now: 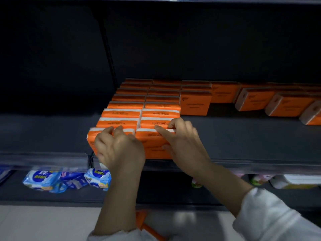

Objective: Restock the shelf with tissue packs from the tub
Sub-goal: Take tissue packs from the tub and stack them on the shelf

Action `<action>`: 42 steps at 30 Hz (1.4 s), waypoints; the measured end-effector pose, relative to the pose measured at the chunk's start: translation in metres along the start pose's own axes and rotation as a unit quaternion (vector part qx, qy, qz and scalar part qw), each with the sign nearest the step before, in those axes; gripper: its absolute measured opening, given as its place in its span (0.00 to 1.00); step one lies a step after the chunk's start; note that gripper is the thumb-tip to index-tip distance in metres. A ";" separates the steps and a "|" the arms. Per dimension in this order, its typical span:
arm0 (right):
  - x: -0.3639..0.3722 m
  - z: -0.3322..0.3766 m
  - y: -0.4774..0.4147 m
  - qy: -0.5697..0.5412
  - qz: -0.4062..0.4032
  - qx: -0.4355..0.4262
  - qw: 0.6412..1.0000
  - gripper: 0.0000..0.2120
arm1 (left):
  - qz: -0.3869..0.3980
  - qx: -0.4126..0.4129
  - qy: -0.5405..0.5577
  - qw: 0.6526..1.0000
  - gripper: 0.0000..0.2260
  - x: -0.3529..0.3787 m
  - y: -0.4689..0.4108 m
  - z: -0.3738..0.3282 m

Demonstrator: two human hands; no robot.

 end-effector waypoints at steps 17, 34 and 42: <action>-0.007 -0.014 0.021 -0.096 -0.021 0.013 0.995 0.32 | -0.062 0.126 -0.049 0.989 0.20 0.004 0.013 -0.020; -0.027 -0.248 0.320 0.013 0.206 0.290 0.935 0.19 | 0.463 0.577 -0.139 0.658 0.17 0.172 0.284 -0.109; -0.027 -0.331 0.405 -0.113 0.173 0.558 0.804 0.24 | 0.549 0.533 -0.137 0.629 0.10 0.226 0.348 -0.123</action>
Point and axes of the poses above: each hand's wrist, its own y-axis away from the middle knuckle, its own x-axis out of the palm, z = x × y, the point moved 5 cm from there along -y, towards the middle knuckle, and after that the axes turned 10 degrees about y, right-handed, at the moved point
